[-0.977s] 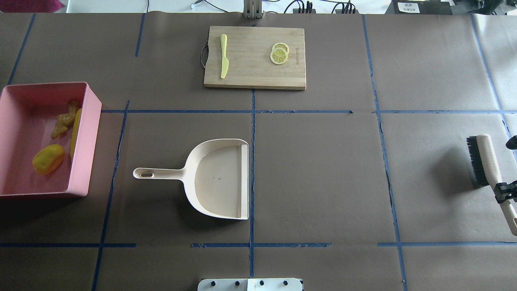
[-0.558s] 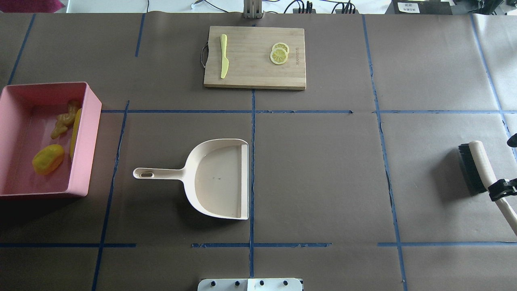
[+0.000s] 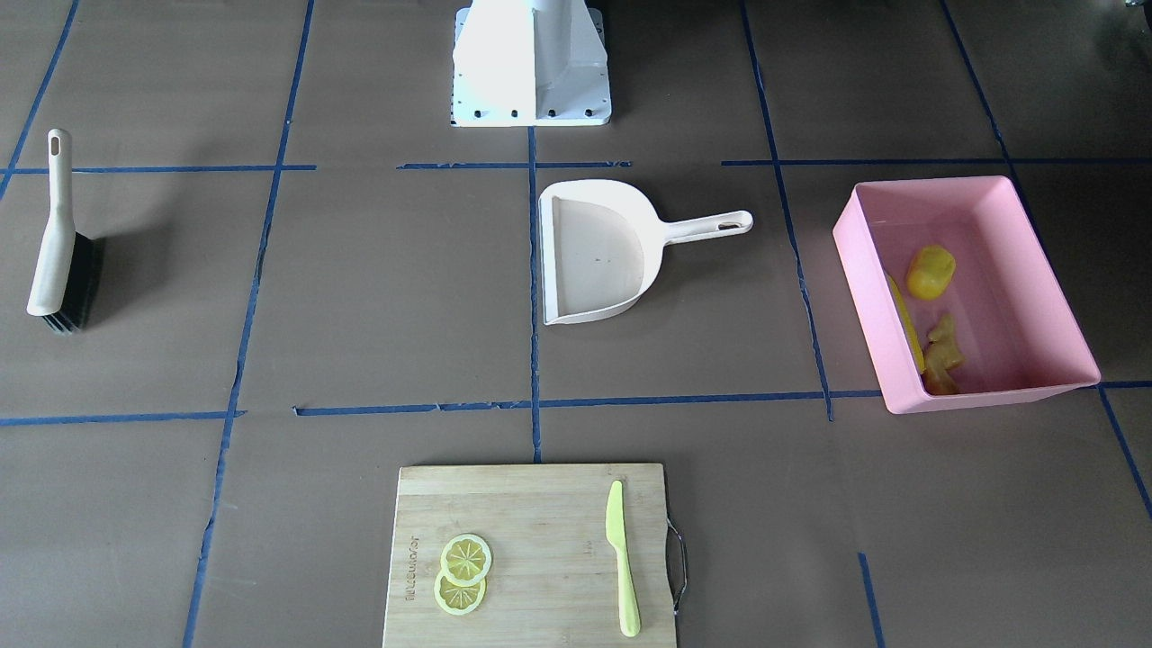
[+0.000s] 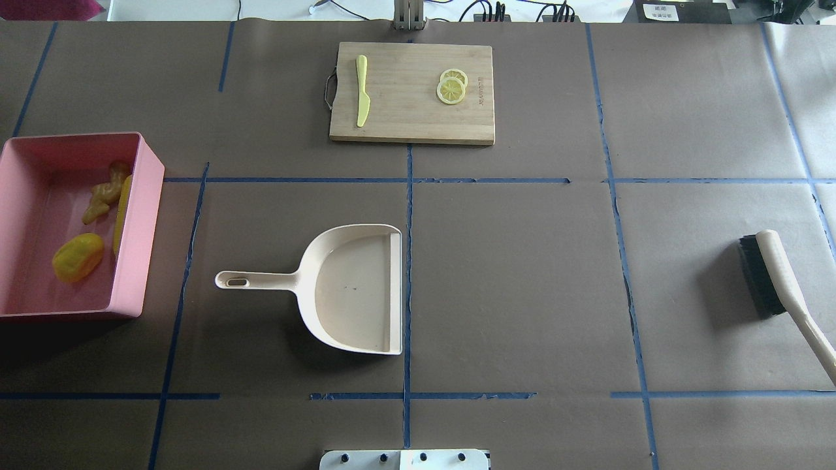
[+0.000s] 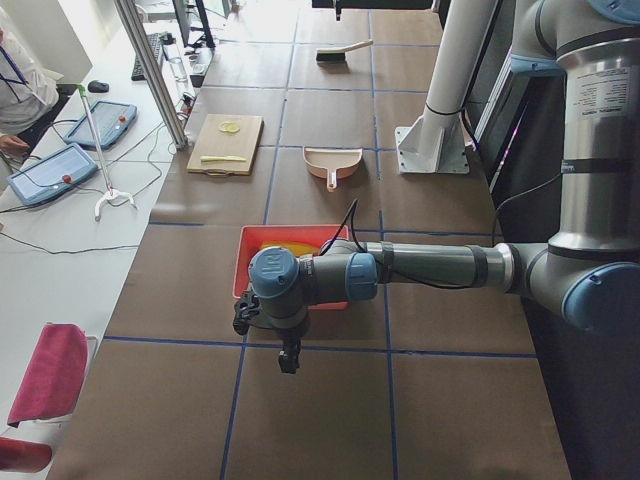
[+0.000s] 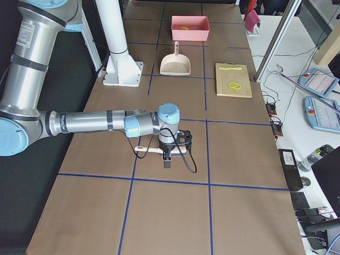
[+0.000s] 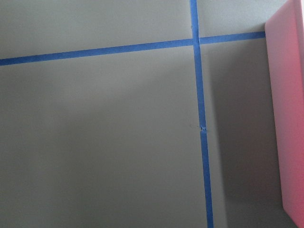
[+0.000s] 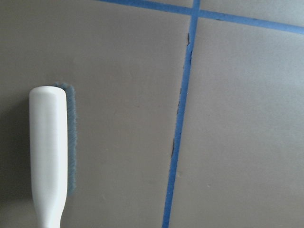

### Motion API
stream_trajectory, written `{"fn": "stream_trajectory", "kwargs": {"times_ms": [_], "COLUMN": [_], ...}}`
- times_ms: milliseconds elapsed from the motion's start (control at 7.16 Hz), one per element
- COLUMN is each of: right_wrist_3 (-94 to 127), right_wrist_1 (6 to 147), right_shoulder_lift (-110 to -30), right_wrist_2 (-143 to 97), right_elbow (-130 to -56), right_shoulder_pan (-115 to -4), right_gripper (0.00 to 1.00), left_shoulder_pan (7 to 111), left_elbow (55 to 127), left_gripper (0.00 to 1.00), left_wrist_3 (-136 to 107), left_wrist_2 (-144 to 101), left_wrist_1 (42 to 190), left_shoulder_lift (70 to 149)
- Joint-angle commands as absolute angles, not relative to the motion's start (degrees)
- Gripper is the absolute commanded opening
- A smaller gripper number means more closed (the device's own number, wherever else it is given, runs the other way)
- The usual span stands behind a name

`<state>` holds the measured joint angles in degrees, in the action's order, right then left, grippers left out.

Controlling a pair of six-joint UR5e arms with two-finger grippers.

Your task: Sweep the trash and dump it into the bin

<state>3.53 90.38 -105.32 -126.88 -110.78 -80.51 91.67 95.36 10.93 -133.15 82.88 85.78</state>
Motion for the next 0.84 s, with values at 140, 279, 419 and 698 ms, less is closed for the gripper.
{"fn": "stream_trajectory", "kwargs": {"times_ms": [140, 279, 419, 698], "right_wrist_3": [-9.7, -9.7, -9.7, -9.6], "right_wrist_1": [102.6, 102.0, 101.3, 101.3], "right_shoulder_lift": [-102.1, -101.9, -102.0, -102.0], "right_wrist_2": [-126.7, -127.1, -127.6, -127.7], "right_elbow": [-110.2, -108.5, -108.0, -107.8], "right_shoulder_pan": [-90.9, -90.9, -90.9, -90.8], "right_gripper": [1.0, 1.0, 1.0, 1.0], "left_shoulder_pan": [91.7, 91.7, 91.7, 91.7], "left_elbow": [96.4, 96.6, 97.5, 98.0], "left_gripper": [1.0, 1.0, 1.0, 1.0], "left_wrist_3": [10.9, 10.9, 10.9, 10.9], "left_wrist_2": [-133.0, -132.6, -132.6, -132.6], "left_wrist_1": [82.9, 82.9, 82.8, 82.7], "left_shoulder_lift": [85.9, 86.0, 85.8, 85.8]}}
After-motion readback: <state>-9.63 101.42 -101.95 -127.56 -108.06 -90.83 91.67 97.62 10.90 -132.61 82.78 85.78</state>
